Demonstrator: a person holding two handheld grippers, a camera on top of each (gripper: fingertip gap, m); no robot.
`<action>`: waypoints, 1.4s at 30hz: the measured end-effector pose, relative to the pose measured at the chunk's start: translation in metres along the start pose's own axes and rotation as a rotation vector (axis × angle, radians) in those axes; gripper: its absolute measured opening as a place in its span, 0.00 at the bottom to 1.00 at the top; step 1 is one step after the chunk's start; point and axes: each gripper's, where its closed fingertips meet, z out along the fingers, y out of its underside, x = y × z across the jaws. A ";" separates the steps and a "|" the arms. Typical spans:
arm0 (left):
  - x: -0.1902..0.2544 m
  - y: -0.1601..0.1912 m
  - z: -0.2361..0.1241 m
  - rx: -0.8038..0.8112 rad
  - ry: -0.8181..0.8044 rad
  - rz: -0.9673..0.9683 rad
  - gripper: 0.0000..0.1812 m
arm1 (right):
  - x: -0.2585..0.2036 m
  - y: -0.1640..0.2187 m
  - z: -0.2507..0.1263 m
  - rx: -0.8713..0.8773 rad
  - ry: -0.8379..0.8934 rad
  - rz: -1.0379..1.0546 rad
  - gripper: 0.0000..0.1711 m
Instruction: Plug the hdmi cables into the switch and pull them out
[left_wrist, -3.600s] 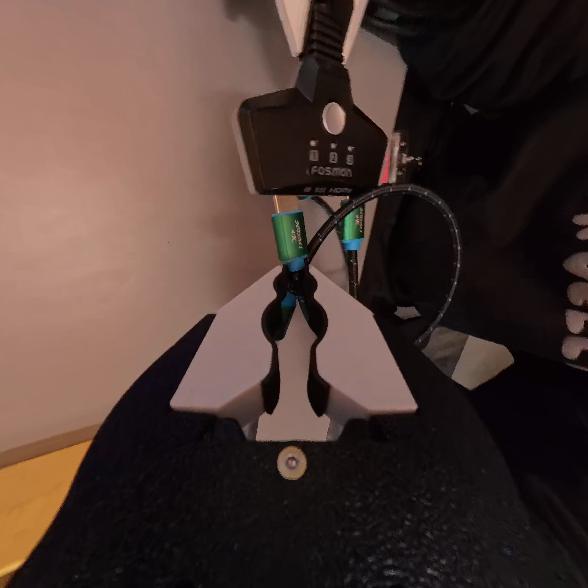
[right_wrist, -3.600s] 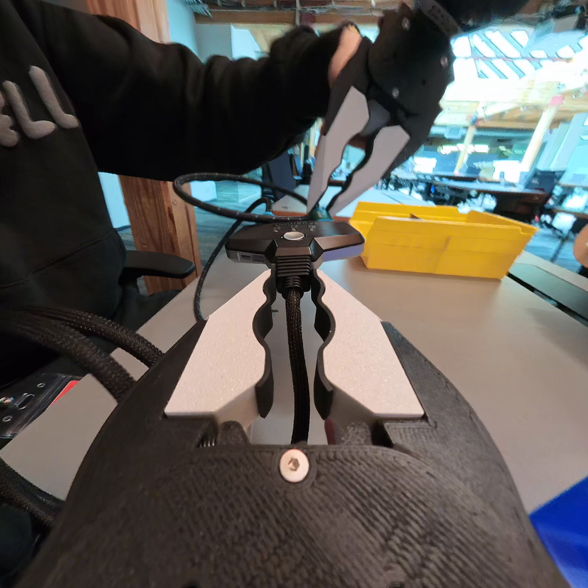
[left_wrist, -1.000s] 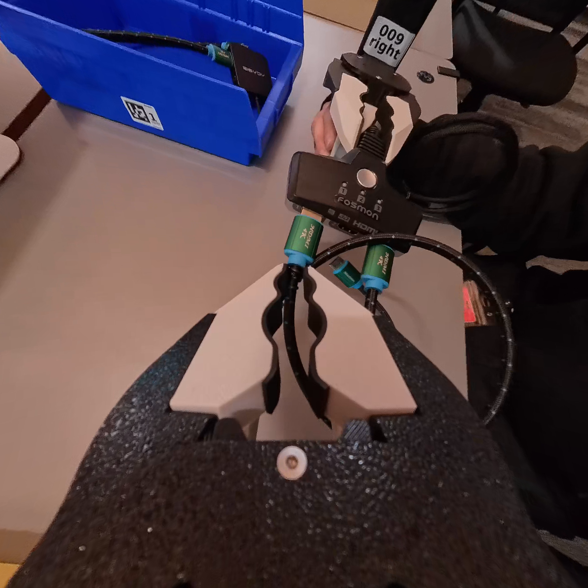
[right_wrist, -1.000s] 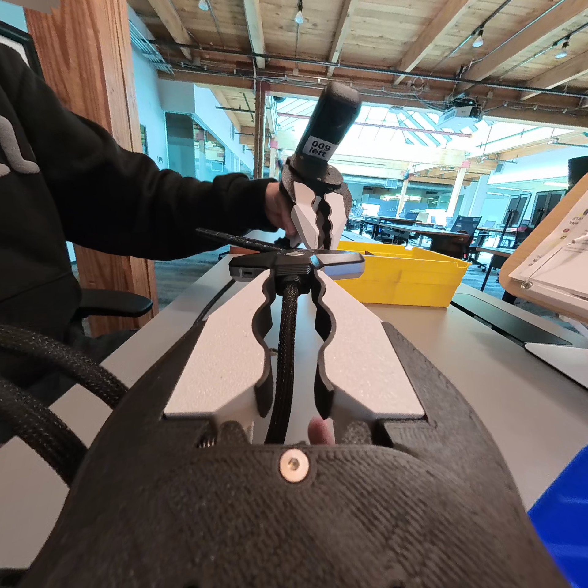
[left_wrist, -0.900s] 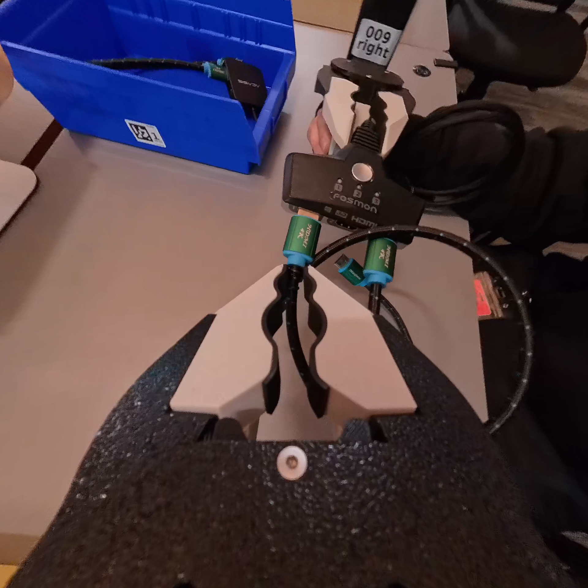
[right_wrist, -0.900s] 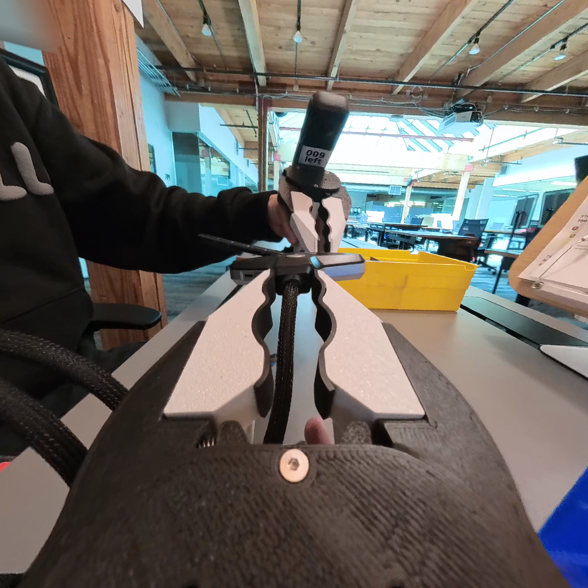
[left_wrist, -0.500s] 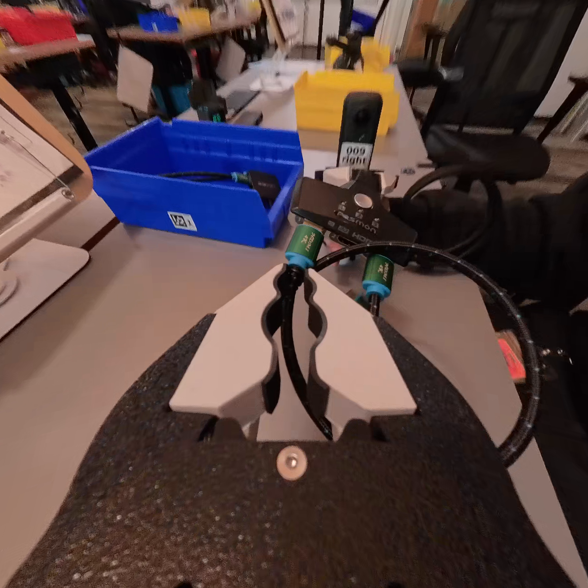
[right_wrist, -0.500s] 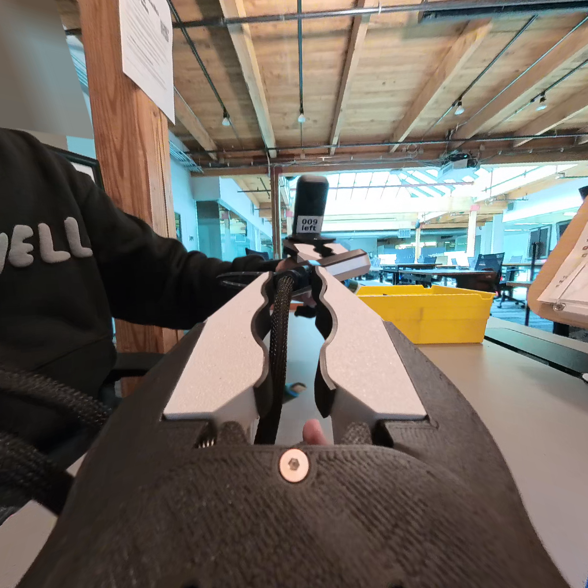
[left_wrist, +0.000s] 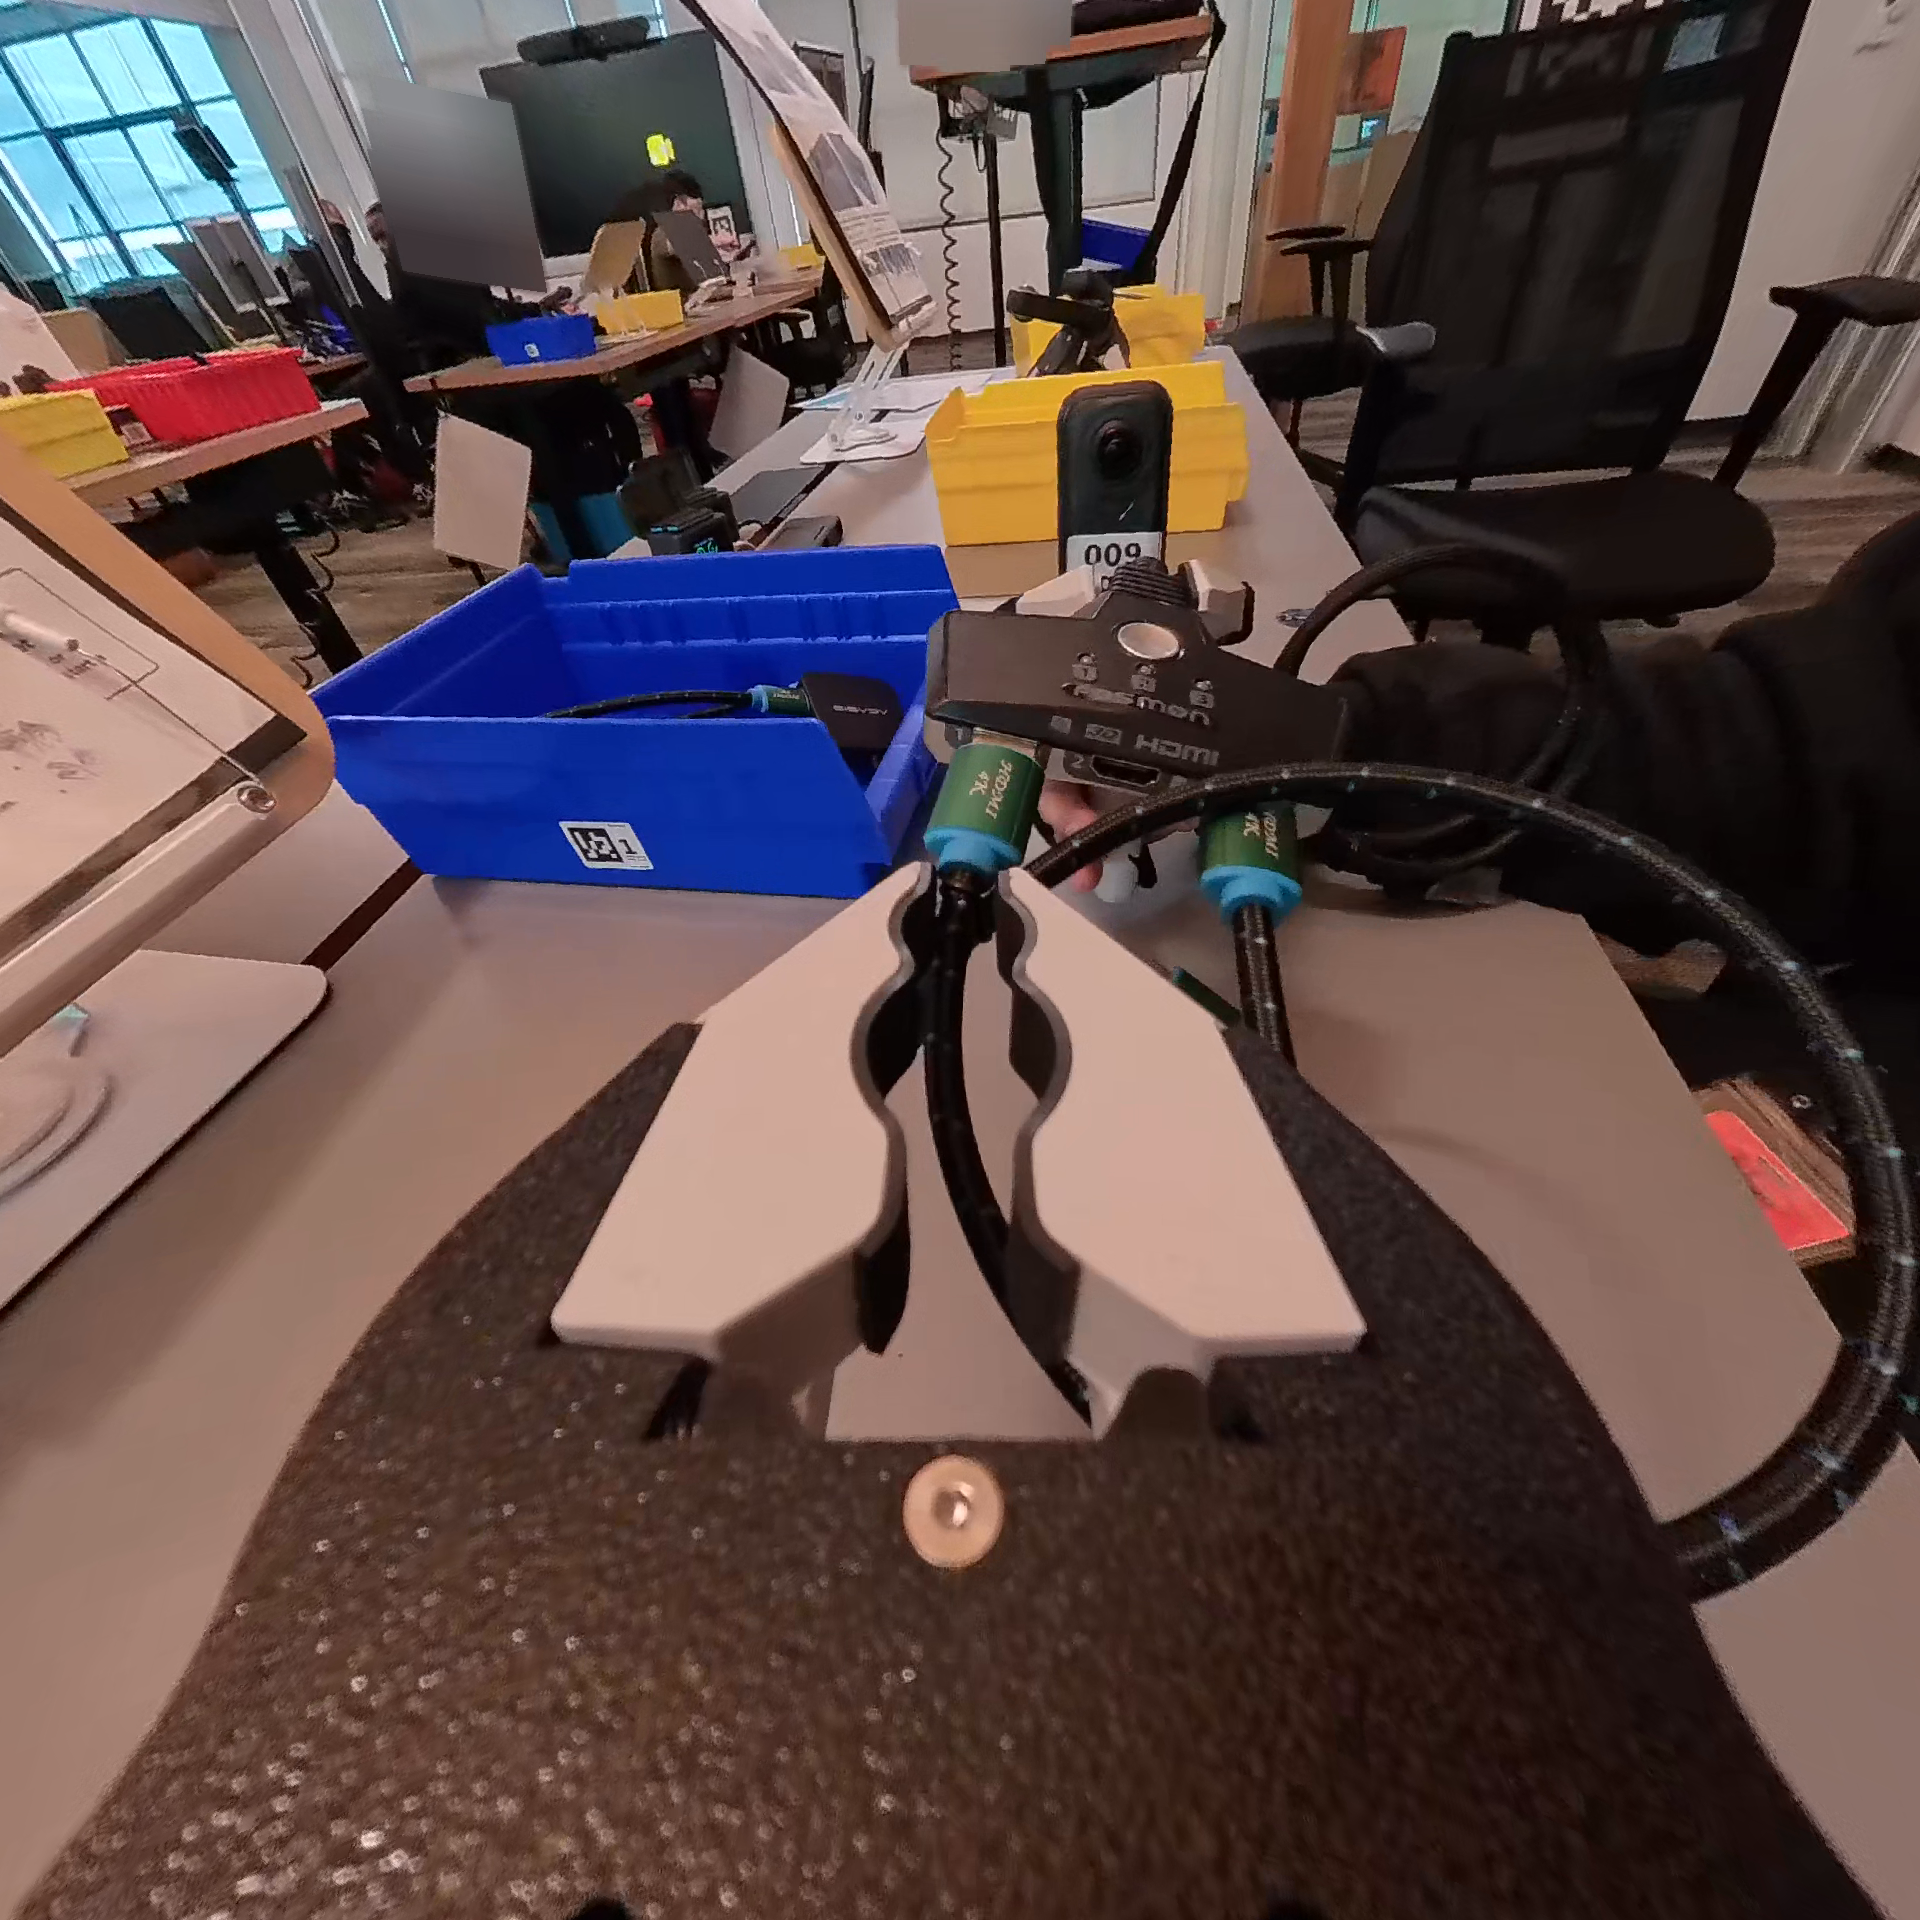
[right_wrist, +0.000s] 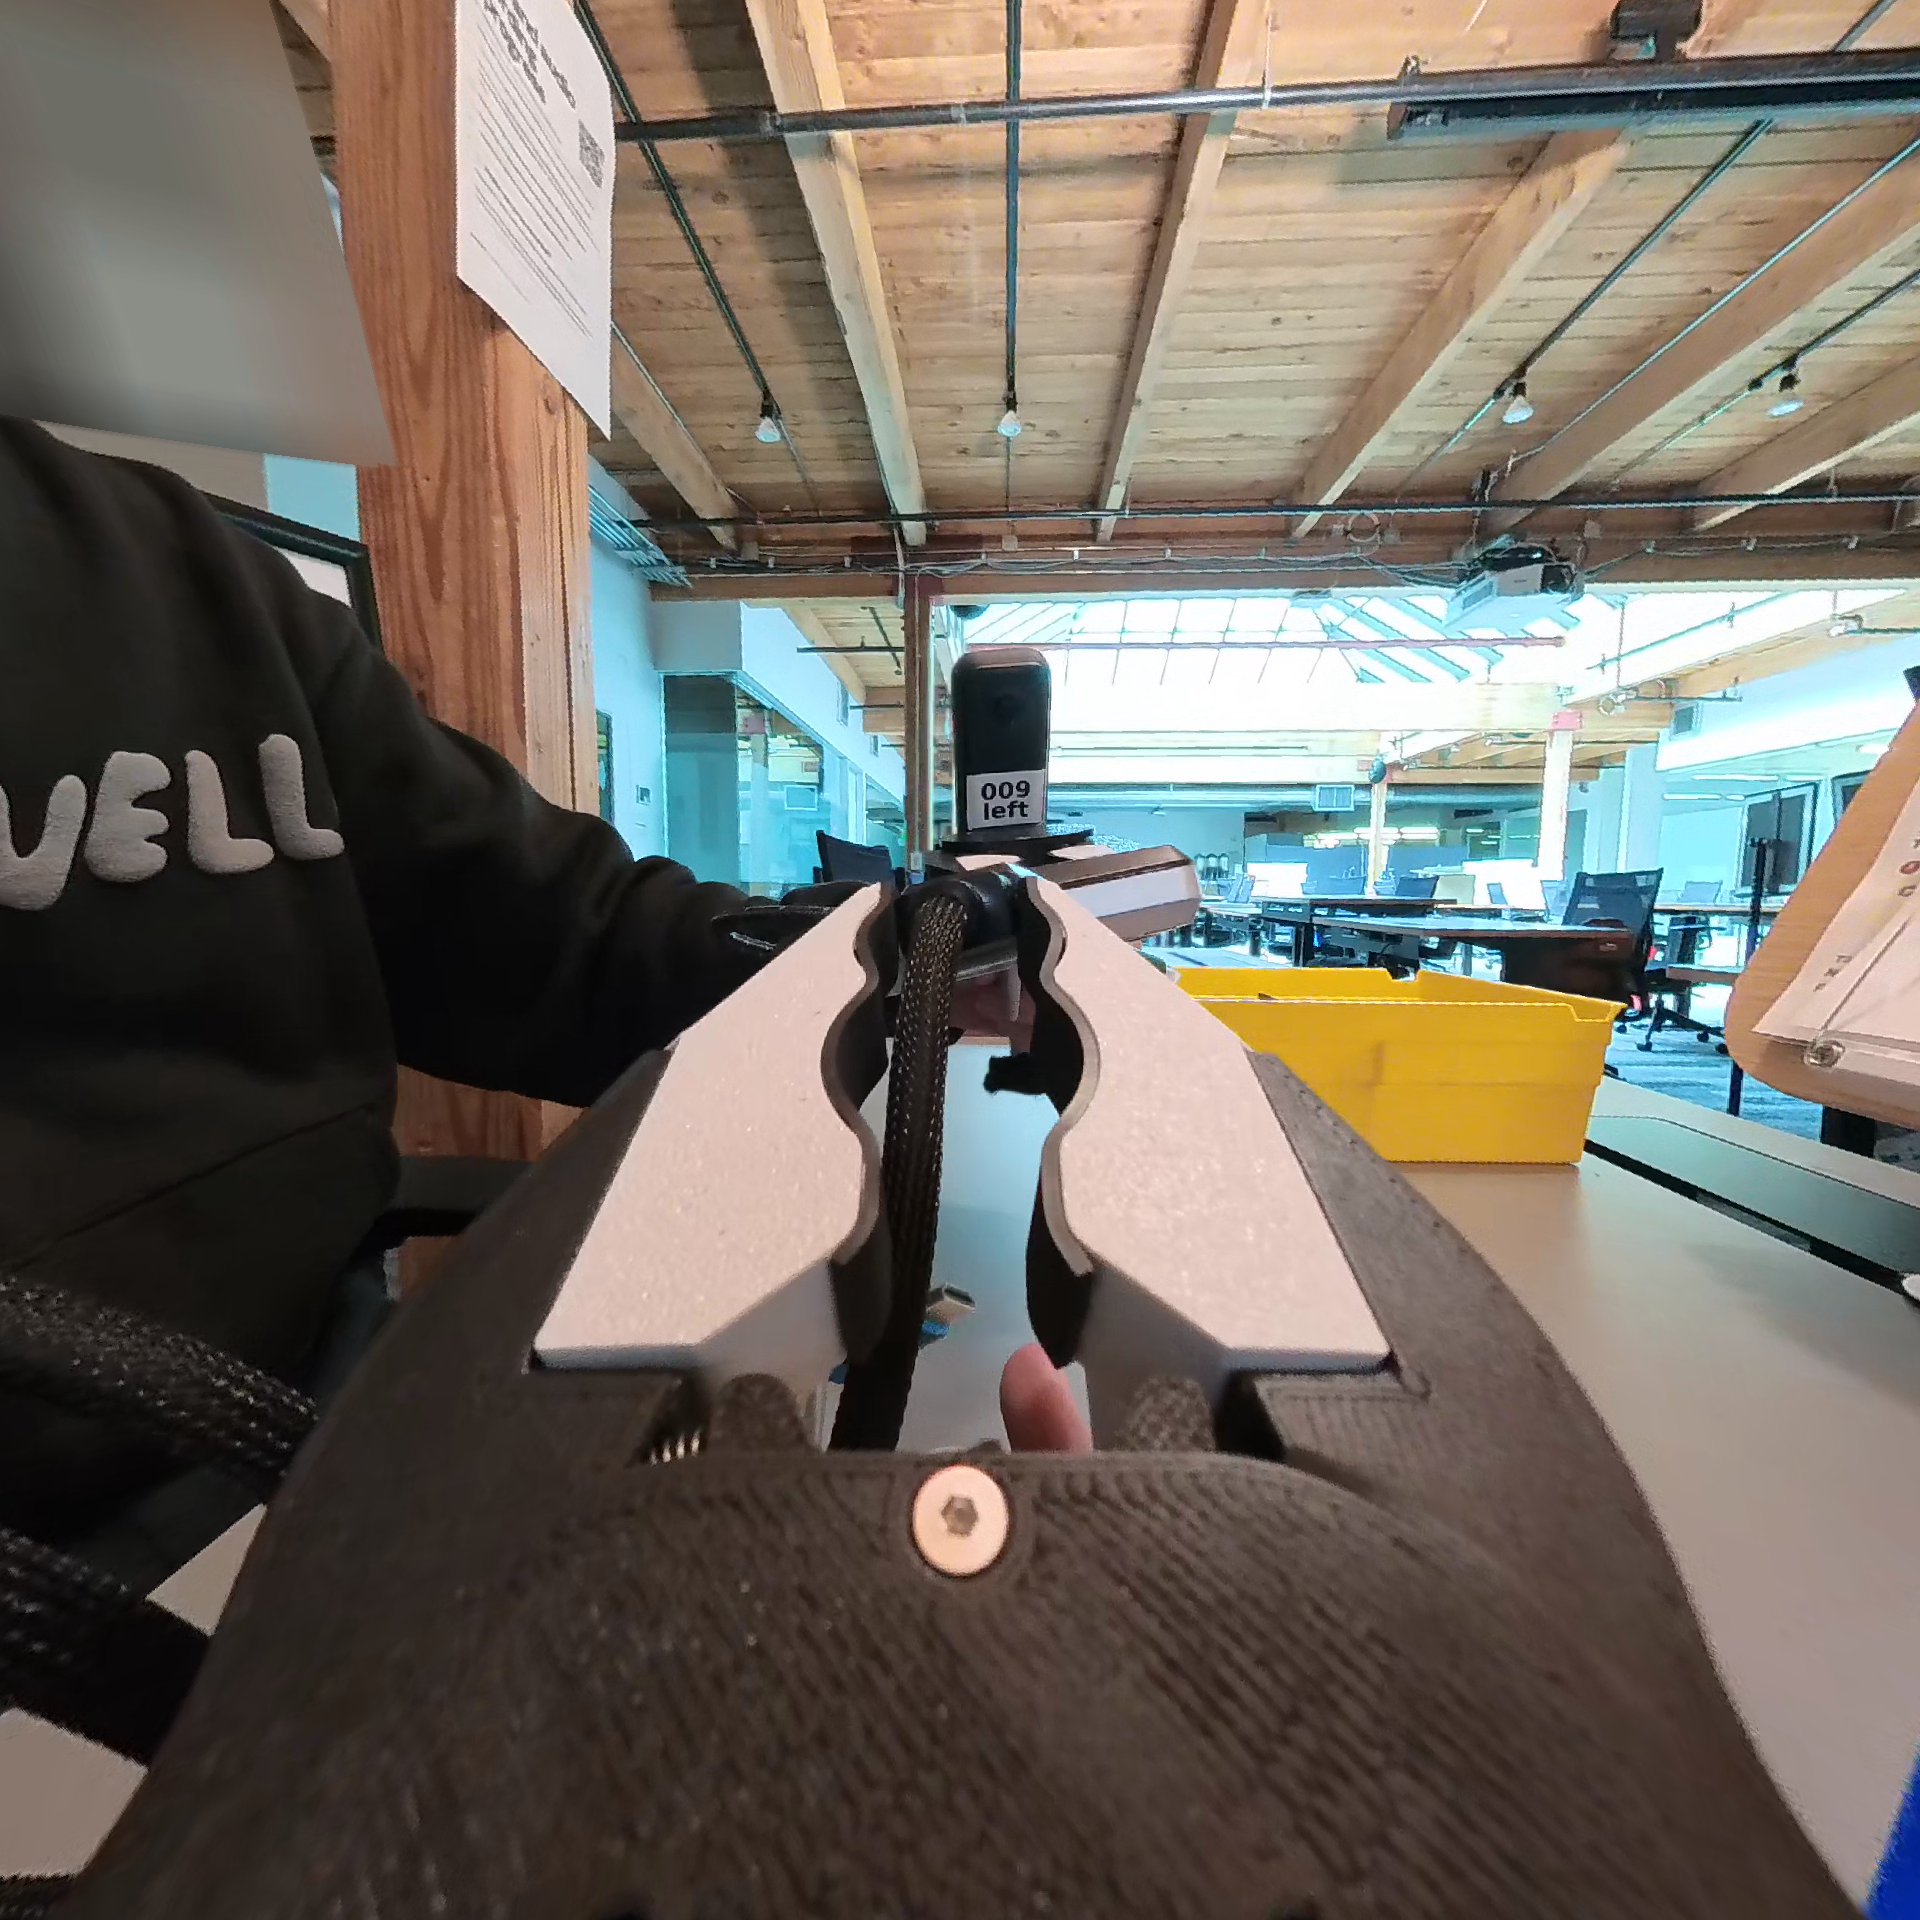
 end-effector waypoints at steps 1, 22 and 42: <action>0.000 0.001 0.000 -0.006 -0.001 -0.006 0.04 | 0.000 0.001 0.000 0.002 -0.002 0.006 0.12; -0.009 0.002 -0.003 -0.038 0.063 -0.005 0.03 | 0.003 0.017 0.005 -0.046 0.025 0.028 0.14; 0.033 -0.029 -0.016 -0.307 -0.433 0.432 0.32 | 0.036 0.019 -0.002 -0.107 0.229 -0.065 0.12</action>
